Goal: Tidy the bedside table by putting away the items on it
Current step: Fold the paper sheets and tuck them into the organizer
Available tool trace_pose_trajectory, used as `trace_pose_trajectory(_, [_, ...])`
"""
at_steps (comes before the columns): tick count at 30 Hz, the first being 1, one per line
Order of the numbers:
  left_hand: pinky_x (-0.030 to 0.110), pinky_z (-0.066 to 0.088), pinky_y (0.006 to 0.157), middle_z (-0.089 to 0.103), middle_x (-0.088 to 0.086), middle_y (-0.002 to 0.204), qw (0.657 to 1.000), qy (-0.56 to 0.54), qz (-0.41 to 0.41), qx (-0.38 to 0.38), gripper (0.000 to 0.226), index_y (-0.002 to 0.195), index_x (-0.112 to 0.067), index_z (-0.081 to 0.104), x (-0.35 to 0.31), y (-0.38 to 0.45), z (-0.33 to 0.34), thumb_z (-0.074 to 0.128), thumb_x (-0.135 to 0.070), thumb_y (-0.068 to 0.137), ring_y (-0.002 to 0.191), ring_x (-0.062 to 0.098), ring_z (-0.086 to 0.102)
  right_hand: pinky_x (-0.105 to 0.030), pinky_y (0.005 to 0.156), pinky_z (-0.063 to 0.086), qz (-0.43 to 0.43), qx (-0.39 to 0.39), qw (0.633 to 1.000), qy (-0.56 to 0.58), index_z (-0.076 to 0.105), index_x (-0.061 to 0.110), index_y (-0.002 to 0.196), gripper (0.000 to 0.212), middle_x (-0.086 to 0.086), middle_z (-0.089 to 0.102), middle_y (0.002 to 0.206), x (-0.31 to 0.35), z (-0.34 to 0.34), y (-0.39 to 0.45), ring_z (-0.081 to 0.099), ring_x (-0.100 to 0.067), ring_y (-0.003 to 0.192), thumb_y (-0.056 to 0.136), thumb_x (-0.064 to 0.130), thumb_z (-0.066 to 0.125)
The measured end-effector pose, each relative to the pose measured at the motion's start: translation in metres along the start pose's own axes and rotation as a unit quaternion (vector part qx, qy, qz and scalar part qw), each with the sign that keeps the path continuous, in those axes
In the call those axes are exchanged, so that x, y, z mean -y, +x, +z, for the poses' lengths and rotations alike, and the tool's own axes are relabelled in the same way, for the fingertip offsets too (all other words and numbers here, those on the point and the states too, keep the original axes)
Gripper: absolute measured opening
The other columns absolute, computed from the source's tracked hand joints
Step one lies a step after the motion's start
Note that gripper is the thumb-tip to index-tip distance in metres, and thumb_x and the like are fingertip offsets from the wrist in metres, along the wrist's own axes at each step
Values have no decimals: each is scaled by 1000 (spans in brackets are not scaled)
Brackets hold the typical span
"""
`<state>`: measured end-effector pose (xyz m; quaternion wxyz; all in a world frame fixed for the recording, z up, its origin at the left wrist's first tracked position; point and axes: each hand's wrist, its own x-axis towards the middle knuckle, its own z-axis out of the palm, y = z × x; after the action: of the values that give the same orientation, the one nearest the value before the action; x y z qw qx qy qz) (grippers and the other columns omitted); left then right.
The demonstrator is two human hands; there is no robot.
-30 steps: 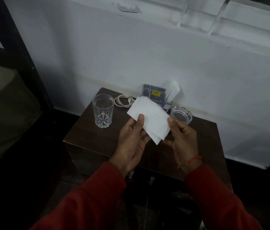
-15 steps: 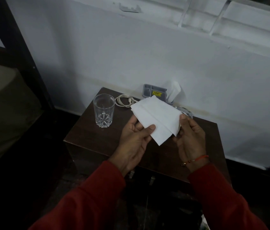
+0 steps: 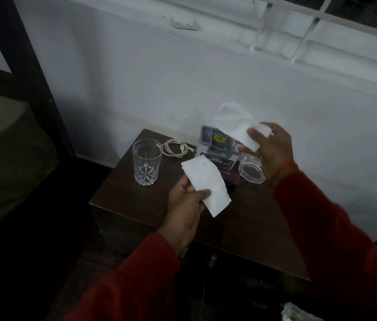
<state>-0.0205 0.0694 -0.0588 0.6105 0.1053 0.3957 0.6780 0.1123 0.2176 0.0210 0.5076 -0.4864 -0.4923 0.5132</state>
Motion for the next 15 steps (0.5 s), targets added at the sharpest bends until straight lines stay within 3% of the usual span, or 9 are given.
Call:
trace_pose_trajectory(3, [28, 62, 72, 77, 7, 115, 1000, 12, -11, -13, 60, 138, -11, 58, -3, 1, -4, 54, 22, 88, 104, 19, 73, -44, 57, 63, 17, 28, 999, -40, 57, 2, 107, 24, -22, 63, 112, 9, 23, 41, 72, -41, 74, 88, -9, 64])
trace_pose_trajectory(8, [35, 60, 82, 73, 11, 124, 999, 34, -23, -20, 61, 139, -11, 58, -8, 2, -9, 56, 21, 87, 112, 26, 70, -49, 52, 59, 61, 66, 964, -251, 59, -6, 117, 36, -25, 52, 133, 3, 42, 77, 65, -52, 101, 83, -14, 65])
trace_pose_trajectory(11, [37, 60, 85, 74, 11, 123, 999, 37, -28, -15, 59, 137, -11, 59, -9, 3, -10, 55, 21, 87, 112, 26, 70, -55, 65, 61, 58, 80, 943, -319, 63, -4, 114, 35, -20, 45, 138, 2, 48, 84, 64, -51, 104, 80, -14, 68])
trace_pose_trajectory(13, [38, 60, 86, 74, 11, 123, 999, 37, -31, -12, 59, 135, -11, 60, -9, 3, -10, 55, 22, 87, 113, 27, 70, -54, 61, 61, 61, 89, 938, -330, 61, -2, 115, 36, -22, 46, 135, 2, 53, 87, 67, -50, 96, 81, -12, 70])
trace_pose_trajectory(15, [38, 60, 86, 74, 11, 122, 999, 35, -32, -10, 59, 134, -13, 61, -9, 2, -8, 55, 22, 87, 112, 27, 70, -48, 55, 61, 79, 106, 949, -286, 55, -1, 125, 41, -27, 49, 125, 2, 59, 90, 73, -43, 72, 86, -5, 69])
